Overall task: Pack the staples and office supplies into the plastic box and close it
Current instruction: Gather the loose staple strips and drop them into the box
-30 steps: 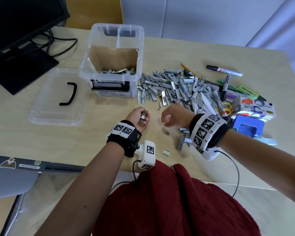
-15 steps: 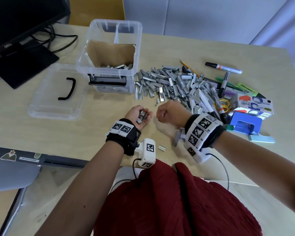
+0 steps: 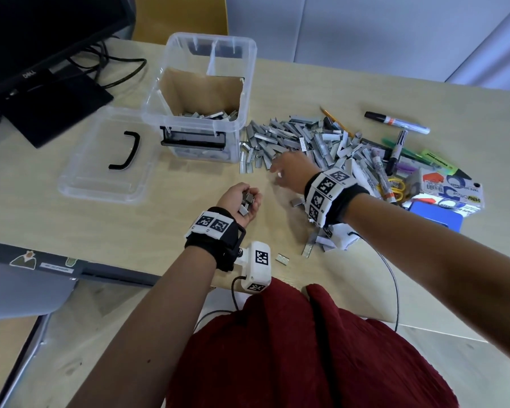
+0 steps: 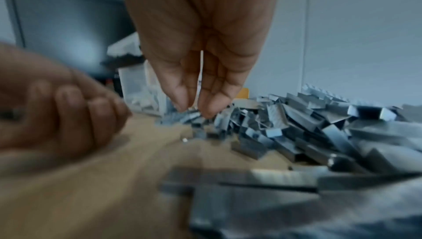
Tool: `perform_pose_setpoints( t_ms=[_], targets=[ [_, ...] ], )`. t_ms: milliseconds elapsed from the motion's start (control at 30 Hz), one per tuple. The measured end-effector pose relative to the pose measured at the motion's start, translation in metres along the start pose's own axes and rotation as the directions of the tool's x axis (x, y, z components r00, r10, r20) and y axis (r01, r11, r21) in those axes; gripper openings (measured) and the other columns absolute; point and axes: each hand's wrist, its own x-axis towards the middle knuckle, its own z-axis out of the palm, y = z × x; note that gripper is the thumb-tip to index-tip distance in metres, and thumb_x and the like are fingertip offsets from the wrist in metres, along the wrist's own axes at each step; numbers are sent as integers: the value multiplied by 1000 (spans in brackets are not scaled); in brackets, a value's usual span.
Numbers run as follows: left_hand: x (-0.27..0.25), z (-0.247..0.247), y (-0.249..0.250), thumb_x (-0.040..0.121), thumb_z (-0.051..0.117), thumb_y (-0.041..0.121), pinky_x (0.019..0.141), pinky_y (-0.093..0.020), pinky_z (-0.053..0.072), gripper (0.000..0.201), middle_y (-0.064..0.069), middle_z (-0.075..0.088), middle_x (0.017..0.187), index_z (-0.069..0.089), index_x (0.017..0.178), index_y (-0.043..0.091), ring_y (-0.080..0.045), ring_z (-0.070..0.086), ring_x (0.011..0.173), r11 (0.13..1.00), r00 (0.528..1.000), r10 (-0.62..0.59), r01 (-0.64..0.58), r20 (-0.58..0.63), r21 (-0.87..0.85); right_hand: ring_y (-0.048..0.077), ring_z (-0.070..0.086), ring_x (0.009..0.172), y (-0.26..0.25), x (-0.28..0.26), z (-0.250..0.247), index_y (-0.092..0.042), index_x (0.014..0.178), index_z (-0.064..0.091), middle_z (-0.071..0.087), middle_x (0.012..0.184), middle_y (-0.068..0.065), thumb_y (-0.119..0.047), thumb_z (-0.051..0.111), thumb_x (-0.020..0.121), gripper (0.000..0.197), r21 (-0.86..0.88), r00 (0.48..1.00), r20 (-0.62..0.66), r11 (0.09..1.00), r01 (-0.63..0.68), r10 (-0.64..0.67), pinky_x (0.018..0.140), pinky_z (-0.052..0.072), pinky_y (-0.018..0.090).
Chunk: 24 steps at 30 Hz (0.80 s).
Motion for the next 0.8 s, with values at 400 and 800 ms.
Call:
perform_pose_setpoints(
  t_ms=[400, 800],
  targets=[
    [-2, -3, 3, 98, 34, 15, 33, -13, 41, 32, -6, 51, 41, 46, 69, 6, -10, 47, 31, 998, 1000, 27, -27, -2, -56, 30, 56, 104, -2, -2, 7, 3, 101, 62, 57, 113, 18, 7, 40, 88, 26, -170, 996, 32, 982, 88, -84, 88, 45, 32],
    [-5, 11, 4, 97, 43, 15, 46, -22, 54, 26, -10, 56, 71, 54, 78, 1, -16, 62, 44, 999, 1000, -13, 14, 26, -44, -10, 50, 61, -30, -24, -19, -4, 86, 69, 60, 75, -8, -7, 68, 80, 6, 423, 996, -42, 902, 89, -78, 59, 36, -5]
  ],
)
